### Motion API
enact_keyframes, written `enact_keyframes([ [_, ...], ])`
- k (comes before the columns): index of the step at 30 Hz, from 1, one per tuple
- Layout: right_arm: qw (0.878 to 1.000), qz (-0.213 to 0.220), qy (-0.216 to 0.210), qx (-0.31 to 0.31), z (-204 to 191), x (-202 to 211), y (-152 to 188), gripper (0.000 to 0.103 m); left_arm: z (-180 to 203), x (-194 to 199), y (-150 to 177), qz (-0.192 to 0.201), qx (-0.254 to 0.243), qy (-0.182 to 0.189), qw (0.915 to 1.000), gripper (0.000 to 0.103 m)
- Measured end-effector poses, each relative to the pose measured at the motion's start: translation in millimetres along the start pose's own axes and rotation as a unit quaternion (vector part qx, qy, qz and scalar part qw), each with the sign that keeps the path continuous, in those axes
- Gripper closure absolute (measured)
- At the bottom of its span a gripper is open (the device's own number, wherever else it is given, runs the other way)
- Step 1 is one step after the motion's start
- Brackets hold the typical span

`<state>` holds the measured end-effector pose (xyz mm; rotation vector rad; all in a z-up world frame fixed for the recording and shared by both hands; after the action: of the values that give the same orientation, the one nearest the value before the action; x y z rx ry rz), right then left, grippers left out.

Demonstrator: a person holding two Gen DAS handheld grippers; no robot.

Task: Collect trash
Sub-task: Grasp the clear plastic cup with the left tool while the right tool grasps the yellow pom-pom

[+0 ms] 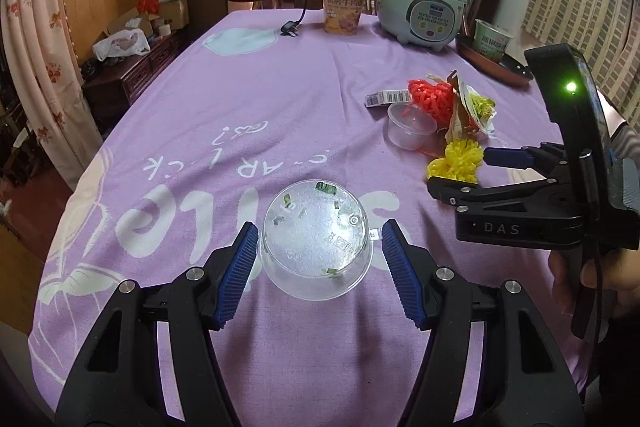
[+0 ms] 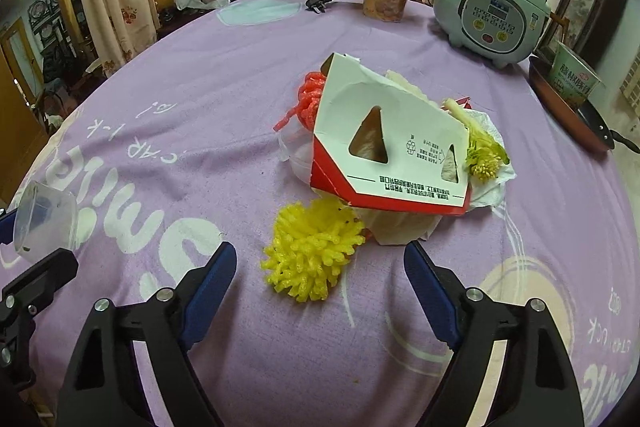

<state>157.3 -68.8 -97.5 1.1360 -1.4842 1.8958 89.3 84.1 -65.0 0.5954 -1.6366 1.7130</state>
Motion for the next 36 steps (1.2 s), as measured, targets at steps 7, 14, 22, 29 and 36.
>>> enact_keyframes([
  [7,1.0,-0.003,0.001,-0.011,2.2,-4.8,-1.9,0.027,-1.2,-4.1,3.2,-0.007,0.007,0.003,1.0,0.04],
  [14,1.0,-0.015,-0.002,-0.019,6.0,-13.2,-1.4,0.034,-0.8,-9.0,4.8,-0.015,0.01,0.006,0.9998,0.04],
  [22,0.999,-0.028,-0.016,-0.021,6.7,-16.4,0.5,0.066,-0.3,-15.1,6.5,-0.025,0.013,0.005,0.9996,0.04],
  [29,0.999,-0.014,-0.024,-0.03,15.0,4.3,8.7,0.067,-2.7,-12.2,4.6,-0.023,0.019,0.002,0.9996,0.04],
  [36,0.999,-0.007,-0.033,-0.038,25.8,26.7,22.4,0.067,-0.8,-0.2,7.9,-0.017,0.021,0.002,0.9996,0.04],
])
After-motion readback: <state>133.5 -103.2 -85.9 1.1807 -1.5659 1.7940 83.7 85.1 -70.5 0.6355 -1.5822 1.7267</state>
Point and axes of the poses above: each gripper's, at about its wrist camera, not at the fingertips, and x roughly against the way its jaws point, z to its right, y to its underside, the point moved 4 cm from there along -x, roughly the way its jaws point, and after that the axes turned 2 degrees about x, right-handed, at the moved point
